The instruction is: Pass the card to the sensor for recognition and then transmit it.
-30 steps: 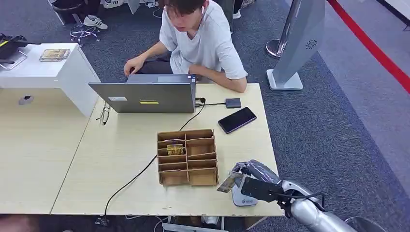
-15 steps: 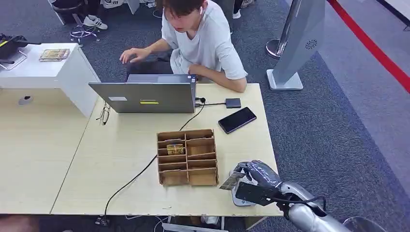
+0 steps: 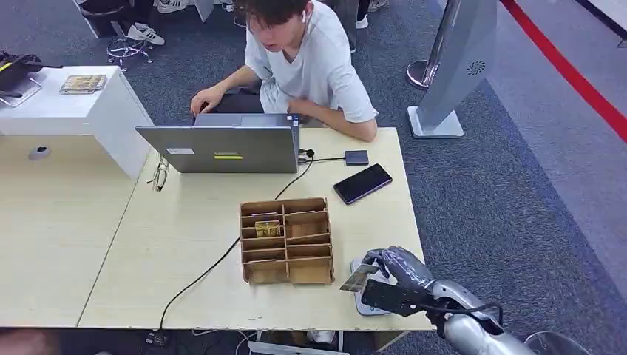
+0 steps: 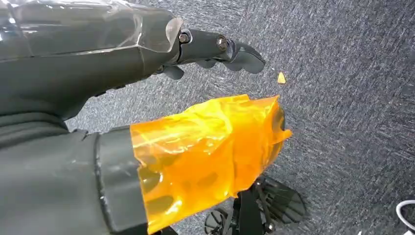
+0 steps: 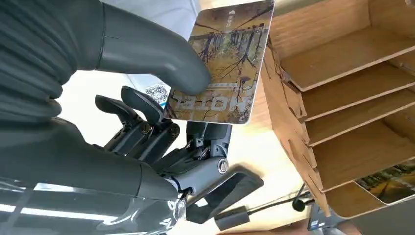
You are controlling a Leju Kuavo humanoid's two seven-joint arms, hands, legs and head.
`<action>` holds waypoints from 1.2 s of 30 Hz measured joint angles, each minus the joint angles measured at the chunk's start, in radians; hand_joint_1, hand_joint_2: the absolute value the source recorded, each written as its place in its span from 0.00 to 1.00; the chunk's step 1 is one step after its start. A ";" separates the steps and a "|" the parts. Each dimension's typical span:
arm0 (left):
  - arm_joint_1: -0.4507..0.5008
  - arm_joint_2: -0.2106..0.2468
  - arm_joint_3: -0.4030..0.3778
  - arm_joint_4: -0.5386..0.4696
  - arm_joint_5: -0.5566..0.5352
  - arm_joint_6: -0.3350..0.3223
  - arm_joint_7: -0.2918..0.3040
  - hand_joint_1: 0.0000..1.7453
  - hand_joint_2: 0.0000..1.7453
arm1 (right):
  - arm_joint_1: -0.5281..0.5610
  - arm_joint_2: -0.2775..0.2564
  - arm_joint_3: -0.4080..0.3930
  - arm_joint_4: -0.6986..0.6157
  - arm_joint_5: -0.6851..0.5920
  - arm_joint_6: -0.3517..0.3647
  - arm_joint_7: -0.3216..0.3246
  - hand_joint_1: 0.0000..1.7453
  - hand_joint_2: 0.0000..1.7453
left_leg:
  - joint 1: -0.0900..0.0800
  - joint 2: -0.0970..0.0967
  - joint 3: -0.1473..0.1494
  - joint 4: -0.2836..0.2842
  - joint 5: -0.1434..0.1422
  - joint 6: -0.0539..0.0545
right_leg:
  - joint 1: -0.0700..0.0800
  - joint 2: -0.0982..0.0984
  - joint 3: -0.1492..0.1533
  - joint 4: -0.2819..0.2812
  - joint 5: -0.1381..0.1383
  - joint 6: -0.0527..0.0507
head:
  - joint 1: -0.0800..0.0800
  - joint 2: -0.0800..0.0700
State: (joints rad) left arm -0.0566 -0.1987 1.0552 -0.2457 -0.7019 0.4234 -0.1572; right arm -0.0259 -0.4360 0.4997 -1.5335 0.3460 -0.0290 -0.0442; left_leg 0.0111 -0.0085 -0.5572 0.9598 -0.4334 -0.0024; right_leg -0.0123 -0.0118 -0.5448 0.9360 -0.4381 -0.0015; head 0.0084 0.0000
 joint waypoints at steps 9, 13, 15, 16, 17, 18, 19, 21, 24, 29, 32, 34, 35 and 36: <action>0.000 -0.001 0.000 0.000 -0.002 0.000 0.000 0.00 0.00 | 0.014 -0.008 -0.027 -0.011 -0.001 0.011 0.018 1.00 1.00 | 0.000 0.000 0.000 0.000 0.000 0.000 | 0.000 0.000 0.000 0.000 0.000 0.000 | 0.000 0.000; 0.000 -0.001 0.000 0.000 -0.005 0.000 0.000 0.00 0.00 | 0.018 -0.013 -0.033 -0.013 0.000 0.014 0.024 1.00 1.00 | 0.000 0.000 0.000 0.000 0.000 0.000 | 0.000 0.000 0.000 0.000 0.000 0.000 | 0.000 0.000; 0.000 -0.001 -0.002 0.000 -0.007 0.000 0.000 0.00 0.00 | 0.021 -0.013 -0.039 -0.013 0.000 0.016 0.026 1.00 1.00 | 0.000 0.000 0.000 0.000 0.000 0.000 | 0.000 0.000 0.000 0.000 0.000 0.000 | 0.000 0.000; 0.000 -0.001 -0.002 0.000 -0.007 0.000 0.000 0.00 0.00 | 0.022 -0.013 -0.041 -0.013 0.001 0.016 0.028 1.00 1.00 | 0.000 0.000 0.000 0.000 0.000 0.000 | 0.000 0.000 0.000 0.000 0.000 0.000 | 0.000 0.000; 0.000 -0.001 -0.003 0.000 -0.008 0.000 0.000 0.00 0.00 | 0.022 -0.013 -0.044 -0.013 0.002 0.019 0.031 1.00 1.00 | 0.000 0.000 0.000 0.000 0.000 0.000 | 0.000 0.000 0.000 0.000 0.000 0.000 | 0.000 0.000; 0.000 -0.001 -0.005 0.000 -0.008 0.000 0.000 0.00 0.00 | 0.022 -0.013 -0.045 -0.013 0.002 0.019 0.032 1.00 1.00 | 0.000 0.000 0.000 0.000 0.000 0.000 | 0.000 0.000 0.000 0.000 0.000 0.000 | 0.000 0.000; 0.000 -0.001 -0.007 0.000 -0.008 0.000 0.000 0.00 0.00 | 0.023 -0.013 -0.045 -0.013 0.003 0.019 0.033 1.00 1.00 | 0.000 0.000 0.000 0.000 0.000 0.000 | 0.000 0.000 0.000 0.000 0.000 0.000 | 0.000 0.000; 0.000 -0.001 -0.008 0.000 -0.009 0.000 0.000 0.00 0.00 | 0.024 -0.014 -0.047 -0.013 0.003 0.019 0.035 1.00 1.00 | 0.000 0.000 0.000 0.000 0.000 0.000 | 0.000 0.000 0.000 0.000 0.000 0.000 | 0.000 0.000; 0.000 -0.001 -0.009 0.000 -0.011 0.000 0.000 0.00 0.00 | 0.027 -0.016 -0.050 -0.013 0.008 0.023 0.039 1.00 1.00 | 0.000 0.000 0.000 0.000 0.000 0.000 | 0.000 0.000 0.000 0.000 0.000 0.000 | 0.000 0.000; 0.000 -0.001 -0.012 0.000 -0.015 0.003 0.000 0.00 0.00 | 0.028 -0.026 -0.053 -0.013 0.019 0.035 0.053 1.00 1.00 | 0.000 0.000 0.000 0.000 0.000 0.000 | 0.000 0.000 0.000 0.000 0.000 0.000 | 0.000 0.000; 0.000 0.000 -0.016 0.000 -0.019 0.003 0.000 0.00 0.00 | 0.028 -0.030 -0.053 -0.011 0.021 0.045 0.056 1.00 1.00 | 0.000 0.000 0.000 0.000 0.000 0.000 | 0.000 0.000 0.000 0.000 0.000 0.000 | 0.000 0.000; 0.000 -0.001 -0.016 0.000 -0.019 0.004 0.000 0.00 0.00 | 0.027 -0.031 -0.053 -0.008 0.032 0.047 0.059 1.00 1.00 | 0.000 0.000 0.000 0.000 0.000 0.000 | 0.000 0.000 0.000 0.000 0.000 0.000 | 0.000 0.000; 0.000 -0.001 -0.016 0.000 -0.019 0.005 0.000 0.00 0.00 | 0.027 -0.031 -0.053 -0.006 0.038 0.048 0.060 1.00 1.00 | 0.000 0.000 0.000 0.000 0.000 0.000 | 0.000 0.000 0.000 0.000 0.000 0.000 | 0.000 0.000; 0.000 -0.001 -0.017 0.000 -0.019 0.006 0.000 0.00 0.00 | 0.027 -0.031 -0.053 -0.005 0.039 0.049 0.063 1.00 1.00 | 0.000 0.000 0.000 0.000 0.000 0.000 | 0.000 0.000 0.000 0.000 0.000 0.000 | 0.000 0.000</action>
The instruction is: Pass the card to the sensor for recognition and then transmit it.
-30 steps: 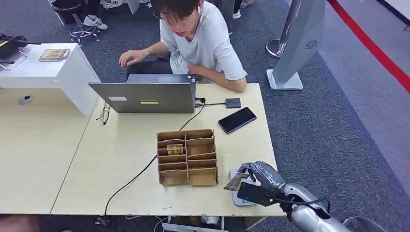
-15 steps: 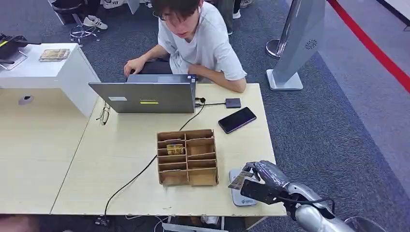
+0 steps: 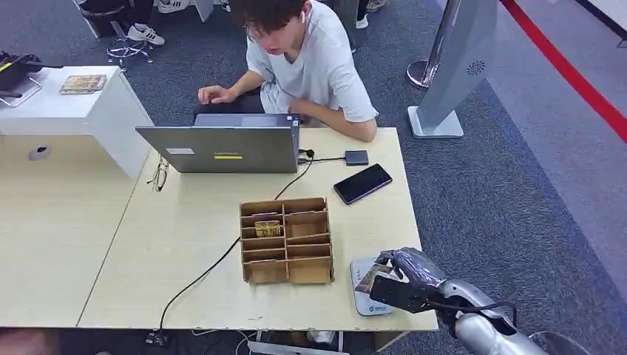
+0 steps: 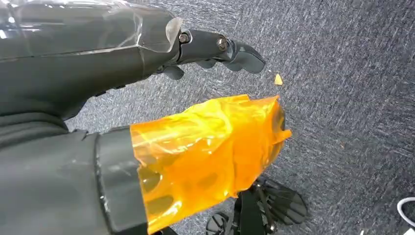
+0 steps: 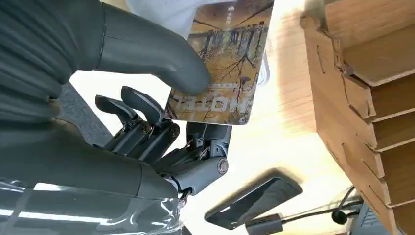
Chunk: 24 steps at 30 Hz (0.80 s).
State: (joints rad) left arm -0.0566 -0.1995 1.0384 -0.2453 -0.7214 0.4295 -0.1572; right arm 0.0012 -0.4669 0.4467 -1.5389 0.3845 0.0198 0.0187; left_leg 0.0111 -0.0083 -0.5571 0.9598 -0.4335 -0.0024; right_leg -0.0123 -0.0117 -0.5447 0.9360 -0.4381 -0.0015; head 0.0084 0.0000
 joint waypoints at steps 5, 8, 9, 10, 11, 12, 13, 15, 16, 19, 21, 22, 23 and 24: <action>0.000 -0.001 -0.002 0.000 -0.003 0.003 0.000 0.00 0.00 | 0.000 0.000 0.001 0.010 0.021 -0.002 0.010 1.00 1.00 | 0.000 0.000 0.000 0.000 0.000 0.000 | 0.000 0.000 0.000 0.000 0.000 0.000 | 0.000 0.000; 0.000 -0.002 -0.002 0.000 -0.003 0.003 0.000 0.00 0.00 | -0.001 0.000 0.002 0.013 0.022 -0.003 0.011 1.00 1.00 | 0.000 0.000 0.000 0.000 0.000 0.000 | 0.000 0.000 0.000 0.000 0.000 0.000 | 0.000 0.000; 0.000 -0.002 -0.003 0.000 -0.003 0.003 0.000 0.00 0.00 | -0.001 0.000 0.002 0.014 0.024 -0.003 0.011 1.00 1.00 | 0.000 0.000 0.000 0.000 0.000 0.000 | 0.000 0.000 0.000 0.000 0.000 0.000 | 0.000 0.000; 0.000 -0.002 -0.003 0.000 -0.003 0.003 0.000 0.00 0.00 | -0.002 0.000 0.002 0.014 0.026 -0.003 0.011 1.00 1.00 | 0.000 0.000 0.000 0.000 0.000 0.000 | 0.000 0.000 0.000 0.000 0.000 0.000 | 0.000 0.000; 0.000 -0.002 -0.003 0.000 -0.003 0.003 0.000 0.00 0.00 | -0.002 0.000 0.002 0.014 0.028 -0.003 0.011 1.00 1.00 | 0.000 0.000 0.000 0.000 0.000 0.000 | 0.000 0.000 0.000 0.000 0.000 0.000 | 0.000 0.000; 0.000 -0.002 -0.004 0.000 -0.003 0.003 0.000 0.00 0.00 | -0.002 0.000 0.002 0.015 0.032 -0.004 0.012 1.00 1.00 | 0.000 0.000 0.000 0.000 0.000 0.000 | 0.000 0.000 0.000 0.000 0.000 0.000 | 0.000 0.000; 0.000 -0.002 -0.005 0.000 -0.005 0.003 0.000 0.00 0.00 | -0.002 0.000 0.002 0.016 0.035 -0.006 0.015 1.00 1.00 | 0.000 0.000 0.000 0.000 0.000 0.000 | 0.000 0.000 0.000 0.000 0.000 0.000 | 0.000 0.000; 0.000 -0.003 -0.006 0.000 -0.007 0.003 0.000 0.00 0.00 | -0.003 0.000 0.004 0.019 0.046 -0.011 0.023 1.00 1.00 | 0.000 0.000 0.000 0.000 0.000 0.000 | 0.000 0.000 0.000 0.000 0.000 0.000 | 0.000 0.000; 0.000 -0.003 -0.006 0.000 -0.009 0.003 0.000 0.00 0.00 | -0.003 0.002 0.005 0.020 0.054 -0.014 0.024 1.00 1.00 | 0.000 0.000 0.000 0.000 0.000 0.000 | 0.000 0.000 0.000 0.000 0.000 0.000 | 0.000 0.000; 0.000 -0.003 -0.007 0.000 -0.015 0.003 0.000 0.00 0.00 | -0.004 0.007 0.009 0.027 0.075 -0.027 0.033 1.00 1.00 | 0.000 0.000 0.000 0.000 0.000 0.000 | 0.000 0.000 0.000 0.000 0.000 0.000 | 0.000 0.000; 0.000 -0.004 -0.008 0.000 -0.018 0.003 0.002 0.00 0.00 | -0.006 0.013 0.011 0.033 0.093 -0.034 0.039 1.00 1.00 | 0.000 0.000 0.000 0.000 0.000 0.000 | 0.000 0.000 0.000 0.000 0.000 0.000 | 0.000 0.000; 0.000 -0.004 -0.008 0.000 -0.020 0.003 0.002 0.00 0.00 | -0.005 0.016 0.012 0.035 0.106 -0.039 0.044 1.00 1.00 | 0.000 0.000 0.000 0.000 0.000 0.000 | 0.000 0.000 0.000 0.000 0.000 0.000 | 0.000 0.000; 0.000 -0.005 -0.008 0.000 -0.021 0.003 0.002 0.00 0.00 | -0.005 0.021 0.013 0.038 0.121 -0.046 0.048 1.00 1.00 | 0.000 0.000 0.000 0.000 0.000 0.000 | 0.000 0.000 0.000 0.000 0.000 0.000 | 0.000 0.000; 0.000 -0.005 -0.009 0.000 -0.023 0.003 0.002 0.00 0.00 | -0.006 0.027 0.015 0.040 0.136 -0.051 0.055 1.00 1.00 | 0.000 0.000 0.000 0.000 0.000 0.000 | 0.000 0.000 0.000 0.000 0.000 0.000 | 0.000 0.000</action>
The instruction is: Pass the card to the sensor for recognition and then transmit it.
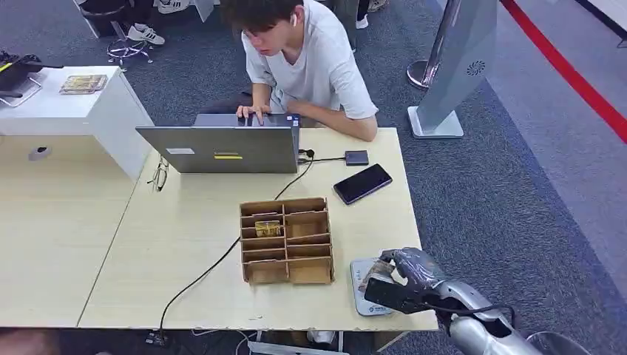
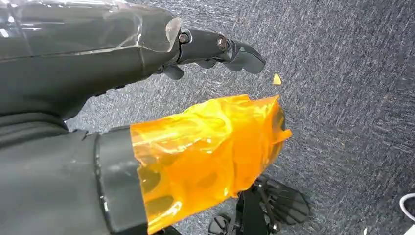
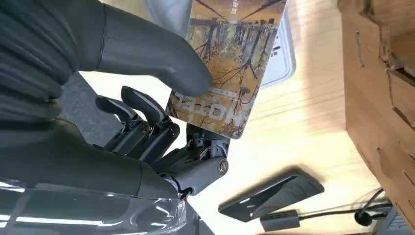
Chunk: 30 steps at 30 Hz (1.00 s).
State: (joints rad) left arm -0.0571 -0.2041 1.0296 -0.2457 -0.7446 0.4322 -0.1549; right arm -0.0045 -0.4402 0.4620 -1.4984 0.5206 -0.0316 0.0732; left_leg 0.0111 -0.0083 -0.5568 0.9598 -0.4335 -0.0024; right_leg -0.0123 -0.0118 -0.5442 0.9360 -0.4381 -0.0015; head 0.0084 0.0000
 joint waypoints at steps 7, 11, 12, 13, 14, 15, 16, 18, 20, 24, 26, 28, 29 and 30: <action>0.000 -0.003 -0.012 0.000 -0.013 0.000 0.007 0.00 0.00 | -0.004 0.033 0.019 0.020 0.107 -0.034 0.047 1.00 1.00 | 0.000 0.000 0.000 0.000 0.000 0.000 | 0.000 0.000 0.000 0.000 0.000 0.000 | 0.000 0.000; 0.000 -0.004 -0.017 0.000 -0.018 0.000 0.008 0.00 0.00 | -0.006 0.047 0.026 0.032 0.140 -0.042 0.062 1.00 1.00 | 0.000 0.000 0.000 0.000 0.000 0.000 | 0.000 0.000 0.000 0.000 0.000 0.000 | 0.000 0.000; 0.000 -0.004 -0.017 0.000 -0.019 0.000 0.010 0.00 0.00 | -0.006 0.050 0.027 0.034 0.152 -0.045 0.066 1.00 1.00 | 0.000 0.000 0.000 0.000 0.000 0.000 | 0.000 0.000 0.000 0.000 0.000 0.000 | 0.000 0.000; 0.000 -0.004 -0.018 0.000 -0.021 -0.001 0.010 0.00 0.00 | -0.006 0.054 0.027 0.037 0.164 -0.046 0.072 1.00 1.00 | 0.000 0.000 0.000 0.000 0.000 0.000 | 0.000 0.000 0.000 0.000 0.000 0.000 | 0.000 0.000; 0.000 -0.004 -0.019 0.000 -0.023 -0.001 0.011 0.00 0.00 | -0.006 0.058 0.028 0.040 0.174 -0.047 0.076 1.00 1.00 | 0.000 0.000 0.000 0.000 0.000 0.000 | 0.000 0.000 0.000 0.000 0.000 0.000 | 0.000 0.000; 0.000 -0.004 -0.020 0.000 -0.025 -0.001 0.012 0.00 0.00 | -0.006 0.061 0.029 0.042 0.184 -0.048 0.079 1.00 1.00 | 0.000 0.000 0.000 0.000 0.000 0.000 | 0.000 0.000 0.000 0.000 0.000 0.000 | 0.000 0.000; 0.000 -0.004 -0.022 0.000 -0.028 -0.001 0.013 0.00 0.00 | -0.006 0.065 0.031 0.044 0.193 -0.049 0.082 1.00 1.00 | 0.000 0.000 0.000 0.000 0.000 0.000 | 0.000 0.000 0.000 0.000 0.000 0.000 | 0.000 0.000; 0.000 -0.004 -0.024 0.000 -0.031 -0.002 0.013 0.00 0.00 | -0.006 0.071 0.032 0.049 0.208 -0.049 0.085 1.00 1.00 | 0.000 0.001 0.000 0.000 0.000 0.000 | 0.000 0.000 0.000 0.000 0.000 0.000 | 0.000 0.000; 0.000 -0.004 -0.025 0.000 -0.032 -0.002 0.013 0.00 0.00 | -0.006 0.077 0.034 0.052 0.222 -0.049 0.089 1.00 1.00 | 0.000 0.001 0.001 0.000 0.000 0.000 | 0.000 0.000 0.000 0.000 0.000 0.000 | 0.000 0.000; 0.000 -0.004 -0.031 0.000 -0.037 -0.002 0.016 0.00 0.00 | -0.006 0.088 0.037 0.059 0.245 -0.056 0.098 1.00 1.00 | 0.000 0.001 0.001 0.000 0.000 0.000 | 0.000 0.000 0.000 0.000 0.000 0.000 | 0.000 0.000; 0.000 -0.004 -0.034 0.000 -0.038 -0.003 0.016 0.00 0.00 | -0.006 0.093 0.039 0.063 0.258 -0.060 0.103 1.00 1.00 | 0.000 0.001 0.001 0.000 0.000 0.000 | 0.000 0.000 0.000 0.000 0.000 0.000 | 0.000 0.000; 0.000 -0.004 -0.038 0.000 -0.040 -0.003 0.016 0.00 0.00 | -0.006 0.100 0.040 0.066 0.270 -0.061 0.106 1.00 1.00 | 0.000 0.001 0.001 0.000 0.000 0.000 | 0.000 0.000 0.000 0.000 0.000 0.000 | 0.000 0.000; 0.000 -0.004 -0.039 0.000 -0.040 -0.003 0.016 0.00 0.00 | -0.006 0.101 0.040 0.068 0.273 -0.063 0.108 1.00 1.00 | 0.000 0.002 0.001 0.000 0.000 0.000 | 0.000 0.000 0.000 0.000 0.000 0.000 | 0.000 0.000; -0.001 -0.004 -0.040 0.000 -0.043 -0.003 0.016 0.00 0.00 | -0.006 0.104 0.041 0.070 0.274 -0.063 0.110 1.00 1.00 | 0.000 0.002 0.001 0.000 0.000 0.000 | 0.000 0.001 0.000 0.000 0.000 0.000 | 0.000 0.000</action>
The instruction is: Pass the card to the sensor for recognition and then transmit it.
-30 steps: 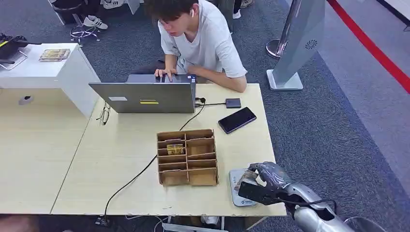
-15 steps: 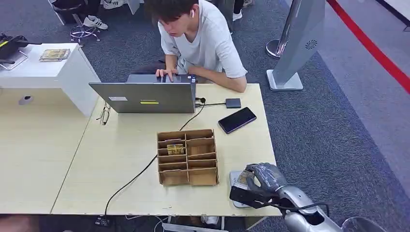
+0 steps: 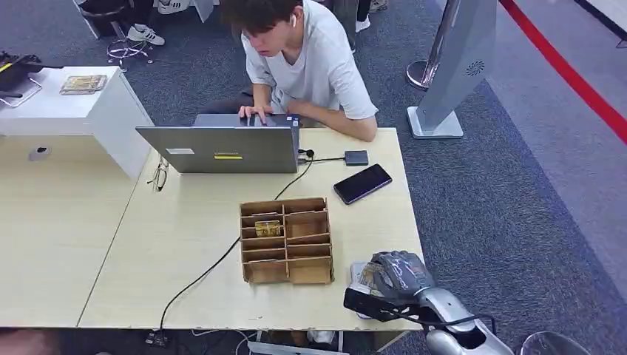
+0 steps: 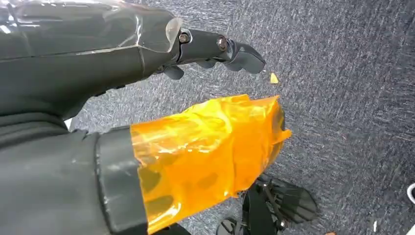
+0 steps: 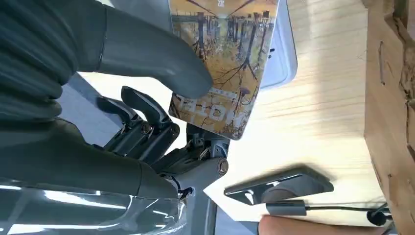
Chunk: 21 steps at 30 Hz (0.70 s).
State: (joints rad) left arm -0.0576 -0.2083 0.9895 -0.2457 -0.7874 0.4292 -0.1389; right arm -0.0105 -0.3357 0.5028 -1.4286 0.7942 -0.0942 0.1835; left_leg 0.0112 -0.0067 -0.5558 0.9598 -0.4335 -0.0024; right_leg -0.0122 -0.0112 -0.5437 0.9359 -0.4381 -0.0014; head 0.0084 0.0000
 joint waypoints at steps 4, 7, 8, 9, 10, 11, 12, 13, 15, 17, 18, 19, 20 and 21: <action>0.000 0.000 -0.002 0.000 -0.006 0.000 0.001 0.00 0.00 | 0.001 0.011 0.002 0.007 0.004 0.000 0.002 1.00 1.00 | 0.000 0.000 0.000 0.000 0.000 0.000 | 0.000 0.000 0.000 0.000 0.000 0.000 | 0.000 0.000; 0.000 0.000 -0.003 0.000 -0.007 -0.001 0.002 0.00 0.00 | 0.001 0.017 0.003 0.011 0.018 0.000 0.004 1.00 1.00 | 0.000 0.000 0.000 0.000 0.000 0.000 | 0.000 0.000 0.000 0.000 0.000 0.000 | 0.000 0.000; 0.000 0.000 -0.003 0.000 -0.008 -0.002 0.002 0.00 0.00 | 0.000 0.019 0.003 0.011 0.019 0.000 0.005 1.00 1.00 | 0.000 0.000 0.000 0.000 0.000 0.000 | 0.000 0.000 0.000 0.000 0.000 0.000 | 0.000 0.000; 0.000 0.000 -0.004 0.000 -0.009 -0.003 0.002 0.00 0.00 | 0.000 0.020 0.003 0.013 0.019 0.000 0.005 1.00 1.00 | 0.000 0.000 0.000 0.000 0.000 0.000 | 0.000 0.000 0.000 0.000 0.000 0.000 | 0.000 0.000; 0.000 0.000 -0.005 0.000 -0.010 -0.003 0.003 0.00 0.00 | 0.001 0.022 0.003 0.014 0.019 -0.001 0.005 1.00 1.00 | 0.000 0.000 0.001 0.000 0.000 0.000 | 0.000 0.000 0.000 0.000 0.000 0.000 | 0.000 0.000; 0.000 0.000 -0.006 0.000 -0.011 -0.004 0.003 0.00 0.00 | 0.001 0.023 0.003 0.014 0.019 -0.001 0.005 1.00 1.00 | 0.000 0.001 0.001 0.000 0.000 0.000 | 0.000 0.000 0.000 0.000 0.000 0.000 | 0.000 0.000; 0.000 0.000 -0.007 0.000 -0.012 -0.006 0.003 0.00 0.00 | 0.001 0.024 0.003 0.014 0.019 0.000 0.006 1.00 1.00 | 0.000 0.001 0.001 0.000 0.000 0.000 | 0.000 0.000 0.000 0.000 0.000 0.000 | 0.000 0.000; 0.000 0.000 -0.008 0.000 -0.013 -0.006 0.003 0.00 0.00 | 0.001 0.024 0.003 0.014 0.020 0.000 0.006 1.00 1.00 | 0.000 0.001 0.001 0.000 0.000 0.000 | 0.000 0.000 0.001 0.000 0.000 0.000 | 0.000 0.000; 0.000 0.000 -0.008 0.000 -0.014 -0.006 0.003 0.00 0.00 | 0.001 0.024 0.003 0.014 0.020 0.000 0.008 1.00 1.00 | 0.000 0.001 0.001 0.000 0.000 0.000 | 0.000 0.000 0.001 0.000 0.000 0.000 | 0.000 0.000; 0.000 0.000 -0.009 0.000 -0.016 -0.006 0.003 0.00 0.00 | 0.001 0.024 0.003 0.014 0.023 0.000 0.010 1.00 1.00 | 0.000 0.001 0.001 0.000 0.000 0.000 | 0.000 0.000 0.001 0.000 0.000 0.000 | 0.000 0.000; 0.000 0.000 -0.009 0.000 -0.017 -0.006 0.003 0.00 0.00 | 0.001 0.025 0.003 0.014 0.024 0.000 0.010 1.00 1.00 | 0.000 0.001 0.001 0.000 0.000 0.000 | 0.000 0.000 0.001 0.000 0.000 0.000 | 0.000 0.000; 0.000 0.000 -0.010 0.000 -0.018 -0.006 0.003 0.00 0.00 | 0.001 0.025 0.003 0.014 0.027 0.000 0.011 1.00 1.00 | 0.000 0.001 0.001 0.000 0.000 0.000 | 0.000 0.000 0.001 0.000 0.000 0.000 | 0.000 0.000; 0.000 0.000 -0.010 0.000 -0.020 -0.006 0.005 0.00 0.00 | 0.001 0.026 0.003 0.014 0.031 0.000 0.012 1.00 1.00 | 0.000 0.001 0.001 0.000 0.000 0.000 | 0.000 0.000 0.001 0.000 0.000 0.000 | 0.000 0.000; 0.000 0.000 -0.011 0.000 -0.021 -0.007 0.005 0.00 0.00 | 0.001 0.026 0.003 0.014 0.034 0.000 0.013 1.00 1.00 | 0.000 0.001 0.001 0.000 0.000 0.000 | 0.000 0.000 0.001 0.000 0.000 0.000 | 0.000 0.000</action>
State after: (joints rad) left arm -0.0575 -0.2079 0.9789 -0.2457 -0.8080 0.4223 -0.1343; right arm -0.0094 -0.3098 0.5062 -1.4149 0.8278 -0.0942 0.1961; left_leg 0.0111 -0.0060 -0.5549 0.9598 -0.4335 -0.0025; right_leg -0.0123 -0.0109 -0.5429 0.9359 -0.4380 -0.0015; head 0.0084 0.0000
